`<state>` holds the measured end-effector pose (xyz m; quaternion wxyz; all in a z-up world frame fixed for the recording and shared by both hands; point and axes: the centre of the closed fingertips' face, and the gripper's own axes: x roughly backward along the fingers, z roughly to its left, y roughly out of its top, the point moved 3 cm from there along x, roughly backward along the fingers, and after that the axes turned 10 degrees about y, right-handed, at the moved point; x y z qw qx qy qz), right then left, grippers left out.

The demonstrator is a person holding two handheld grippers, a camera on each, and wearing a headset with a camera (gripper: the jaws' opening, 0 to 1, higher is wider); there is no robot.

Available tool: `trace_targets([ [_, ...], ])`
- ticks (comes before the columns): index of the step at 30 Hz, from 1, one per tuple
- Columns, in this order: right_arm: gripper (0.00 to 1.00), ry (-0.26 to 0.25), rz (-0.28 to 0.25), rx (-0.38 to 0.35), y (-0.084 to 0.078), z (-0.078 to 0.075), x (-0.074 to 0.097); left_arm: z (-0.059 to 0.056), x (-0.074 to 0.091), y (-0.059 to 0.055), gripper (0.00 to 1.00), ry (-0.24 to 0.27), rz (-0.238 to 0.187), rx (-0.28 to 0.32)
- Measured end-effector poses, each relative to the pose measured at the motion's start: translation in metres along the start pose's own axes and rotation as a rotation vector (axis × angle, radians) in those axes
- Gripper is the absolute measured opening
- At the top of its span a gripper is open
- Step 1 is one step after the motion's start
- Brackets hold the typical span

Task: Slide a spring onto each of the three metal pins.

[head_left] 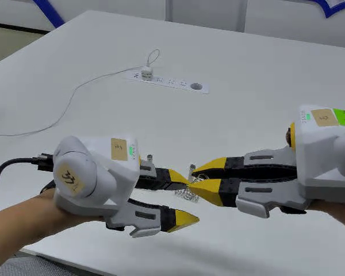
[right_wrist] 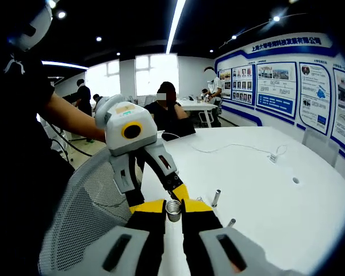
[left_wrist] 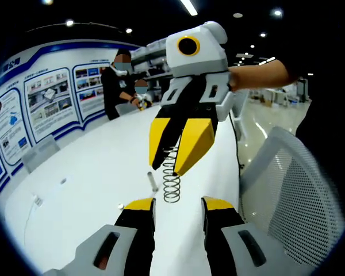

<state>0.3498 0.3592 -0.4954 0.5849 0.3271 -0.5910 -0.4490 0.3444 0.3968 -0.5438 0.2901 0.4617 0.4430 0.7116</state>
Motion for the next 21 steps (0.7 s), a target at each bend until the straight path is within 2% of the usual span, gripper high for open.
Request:
trace_targets([
  [9, 0.11, -0.074, -0.012, -0.034, -0.005, -0.020, 0.015, 0.018, 0.020, -0.013, 0.43, 0.099, -0.008, 0.040],
  [15, 0.11, -0.134, 0.002, -0.041, -0.009, -0.038, 0.027, 0.033, 0.036, -0.031, 0.51, 0.172, 0.014, 0.071],
  [21, 0.11, -0.198, 0.018, -0.067, -0.016, -0.058, 0.041, 0.049, 0.050, -0.042, 0.59, 0.246, 0.006, 0.128],
])
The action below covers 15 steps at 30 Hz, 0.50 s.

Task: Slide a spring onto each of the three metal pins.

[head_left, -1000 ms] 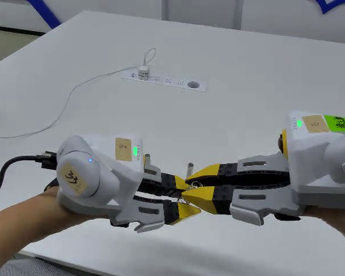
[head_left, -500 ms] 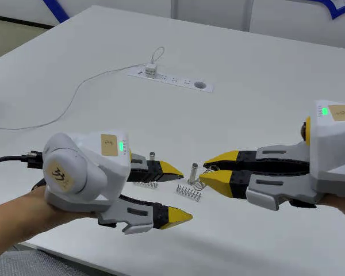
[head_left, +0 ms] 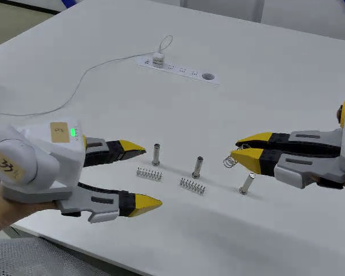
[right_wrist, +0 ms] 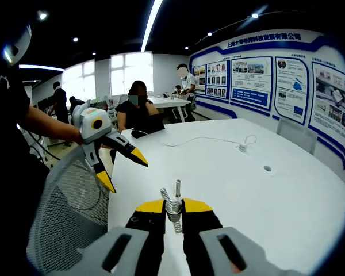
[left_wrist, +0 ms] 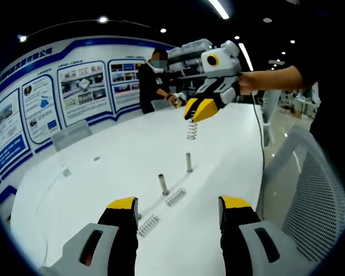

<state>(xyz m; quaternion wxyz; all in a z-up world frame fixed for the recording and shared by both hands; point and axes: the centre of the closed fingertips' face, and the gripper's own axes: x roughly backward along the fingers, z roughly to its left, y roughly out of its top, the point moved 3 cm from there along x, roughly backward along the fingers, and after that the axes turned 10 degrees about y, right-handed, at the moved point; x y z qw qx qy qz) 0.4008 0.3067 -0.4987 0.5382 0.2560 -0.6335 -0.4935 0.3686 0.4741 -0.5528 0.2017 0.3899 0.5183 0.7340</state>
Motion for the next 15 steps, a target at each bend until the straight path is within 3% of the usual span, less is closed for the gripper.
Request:
trace_targets([
  [7, 0.11, -0.076, 0.035, -0.013, -0.013, -0.019, 0.009, 0.020, 0.008, -0.008, 0.66, 0.075, -0.007, 0.053],
  [15, 0.11, -0.156, 0.043, -0.081, -0.027, -0.039, 0.014, 0.030, 0.017, -0.020, 0.78, 0.122, 0.011, 0.093],
])
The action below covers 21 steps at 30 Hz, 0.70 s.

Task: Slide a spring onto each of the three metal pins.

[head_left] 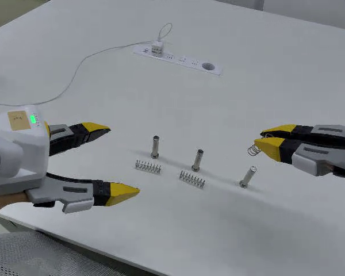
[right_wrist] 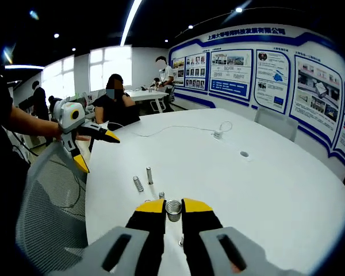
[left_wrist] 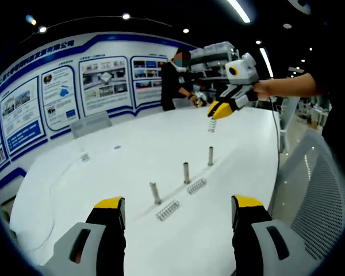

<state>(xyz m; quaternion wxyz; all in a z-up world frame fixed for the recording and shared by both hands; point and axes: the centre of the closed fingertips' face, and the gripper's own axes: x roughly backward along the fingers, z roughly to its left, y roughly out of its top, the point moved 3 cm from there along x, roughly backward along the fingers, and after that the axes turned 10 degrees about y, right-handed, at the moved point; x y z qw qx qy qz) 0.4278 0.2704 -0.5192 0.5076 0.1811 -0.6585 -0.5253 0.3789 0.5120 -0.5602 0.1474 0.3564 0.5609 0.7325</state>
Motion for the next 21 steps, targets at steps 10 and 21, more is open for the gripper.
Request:
trace_targets([
  [10, 0.11, -0.060, 0.058, -0.093, -0.026, -0.018, -0.002, 0.007, 0.004, -0.004, 0.86, 0.045, 0.000, 0.068],
  [21, 0.11, -0.068, 0.094, -0.118, -0.044, -0.020, -0.010, 0.020, 0.006, -0.007, 0.98, 0.103, 0.009, 0.143],
])
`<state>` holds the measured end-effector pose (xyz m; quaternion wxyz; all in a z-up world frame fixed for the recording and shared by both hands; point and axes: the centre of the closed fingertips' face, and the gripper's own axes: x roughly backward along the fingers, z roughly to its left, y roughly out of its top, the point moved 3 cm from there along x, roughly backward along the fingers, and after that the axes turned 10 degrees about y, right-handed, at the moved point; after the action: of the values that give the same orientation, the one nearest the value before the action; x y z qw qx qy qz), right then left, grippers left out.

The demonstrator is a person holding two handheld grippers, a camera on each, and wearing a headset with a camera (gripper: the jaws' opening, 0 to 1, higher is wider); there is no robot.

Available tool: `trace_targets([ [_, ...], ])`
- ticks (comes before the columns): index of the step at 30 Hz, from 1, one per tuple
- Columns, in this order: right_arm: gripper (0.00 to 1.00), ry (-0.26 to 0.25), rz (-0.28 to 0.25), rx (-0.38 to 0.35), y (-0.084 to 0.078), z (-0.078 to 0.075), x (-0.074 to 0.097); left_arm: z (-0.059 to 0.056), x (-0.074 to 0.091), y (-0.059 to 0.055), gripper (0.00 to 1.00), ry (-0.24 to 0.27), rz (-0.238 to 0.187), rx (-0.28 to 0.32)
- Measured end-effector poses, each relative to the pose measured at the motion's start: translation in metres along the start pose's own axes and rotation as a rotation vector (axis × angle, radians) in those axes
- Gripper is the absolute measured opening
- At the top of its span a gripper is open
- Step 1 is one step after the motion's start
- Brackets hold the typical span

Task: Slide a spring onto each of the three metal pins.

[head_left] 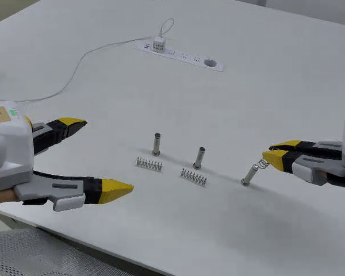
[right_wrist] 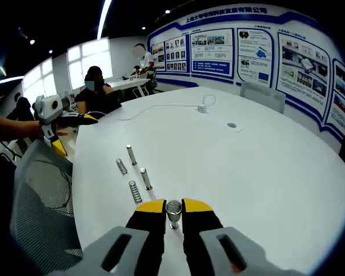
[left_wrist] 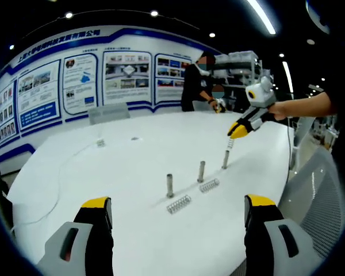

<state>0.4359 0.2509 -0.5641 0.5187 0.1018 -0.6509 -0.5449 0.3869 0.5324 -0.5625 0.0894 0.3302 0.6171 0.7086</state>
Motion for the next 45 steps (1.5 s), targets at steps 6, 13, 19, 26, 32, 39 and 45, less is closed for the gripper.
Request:
trace_targets([
  [6, 0.11, -0.006, 0.039, 0.017, -0.003, 0.001, -0.009, 0.000, -0.001, -0.002, 1.00, 0.004, 0.010, 0.028],
  [13, 0.11, -0.002, 0.077, 0.029, -0.011, 0.001, -0.018, -0.001, -0.001, -0.004, 1.00, -0.006, 0.021, 0.037],
  [19, 0.11, -0.006, 0.102, 0.024, -0.019, 0.001, -0.026, -0.004, -0.002, -0.005, 1.00, -0.021, 0.029, 0.031],
  [26, 0.11, -0.001, 0.140, 0.045, -0.029, -0.001, -0.038, -0.001, -0.001, -0.005, 1.00, -0.013, 0.025, 0.044],
  [32, 0.11, -0.001, 0.160, 0.036, -0.036, -0.002, -0.044, -0.002, -0.001, -0.006, 1.00, -0.013, 0.035, 0.044],
  [39, 0.11, -0.005, 0.139, 0.008, -0.040, -0.006, -0.049, -0.003, -0.001, -0.008, 1.00, -0.016, 0.048, 0.044],
  [45, 0.12, -0.009, 0.137, 0.023, -0.039, -0.007, -0.050, -0.003, -0.002, -0.009, 1.00, -0.016, 0.052, 0.047],
])
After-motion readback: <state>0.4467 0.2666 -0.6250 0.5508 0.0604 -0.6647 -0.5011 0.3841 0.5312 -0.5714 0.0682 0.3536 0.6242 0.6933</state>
